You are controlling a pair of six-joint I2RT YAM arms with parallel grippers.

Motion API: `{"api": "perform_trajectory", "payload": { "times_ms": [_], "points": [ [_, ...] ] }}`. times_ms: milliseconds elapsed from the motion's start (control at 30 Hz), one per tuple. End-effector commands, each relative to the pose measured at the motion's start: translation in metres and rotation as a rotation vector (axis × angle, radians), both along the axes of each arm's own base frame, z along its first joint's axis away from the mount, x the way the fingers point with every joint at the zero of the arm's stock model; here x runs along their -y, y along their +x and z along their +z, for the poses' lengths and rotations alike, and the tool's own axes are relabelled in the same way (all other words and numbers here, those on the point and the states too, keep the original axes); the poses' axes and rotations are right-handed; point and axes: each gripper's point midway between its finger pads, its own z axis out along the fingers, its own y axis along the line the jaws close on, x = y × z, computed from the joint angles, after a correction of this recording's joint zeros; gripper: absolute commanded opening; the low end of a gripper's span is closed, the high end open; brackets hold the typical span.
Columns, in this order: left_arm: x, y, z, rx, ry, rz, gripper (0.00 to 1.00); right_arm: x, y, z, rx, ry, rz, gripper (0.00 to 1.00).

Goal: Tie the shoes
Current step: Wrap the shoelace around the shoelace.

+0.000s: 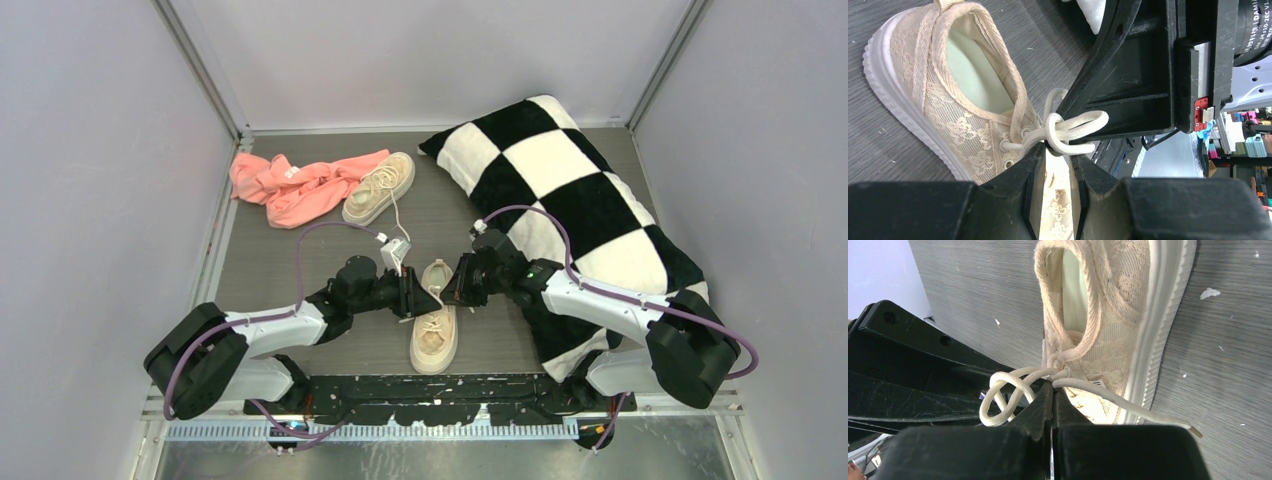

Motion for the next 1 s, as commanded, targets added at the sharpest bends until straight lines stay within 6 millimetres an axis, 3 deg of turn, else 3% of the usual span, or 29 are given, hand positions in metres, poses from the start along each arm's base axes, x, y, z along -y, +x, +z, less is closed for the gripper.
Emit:
{"api": "perform_trajectory", "payload": {
  "times_ms": [0,200,467,533,667,800,967],
  "points": [
    [0.01,0.015,0.025,0.086,-0.061,0.024,0.25,-0.019,0.0,0.023,0.035,0.087,0.059,0.0],
    [0.011,0.017,0.028,0.097,-0.065,0.028,0.24,-0.02,0.0,0.023,0.032,0.087,0.064,0.0],
    [0.01,0.017,0.027,0.099,-0.06,0.027,0.01,-0.018,-0.001,0.02,0.027,0.071,0.067,0.01],
    [0.009,0.016,0.027,0.102,-0.061,0.028,0.0,-0.018,-0.001,0.02,0.03,0.062,0.066,0.01],
    [0.008,0.016,0.025,0.102,-0.05,0.031,0.0,-0.007,0.003,0.022,0.053,0.004,0.044,0.31],
    [0.006,0.015,0.025,0.103,-0.042,0.03,0.0,0.003,0.007,0.03,0.096,-0.043,0.033,0.38],
    [0.002,0.015,0.023,0.105,-0.022,0.041,0.0,0.018,0.011,0.035,0.129,-0.102,0.007,0.39]
  ]
}}
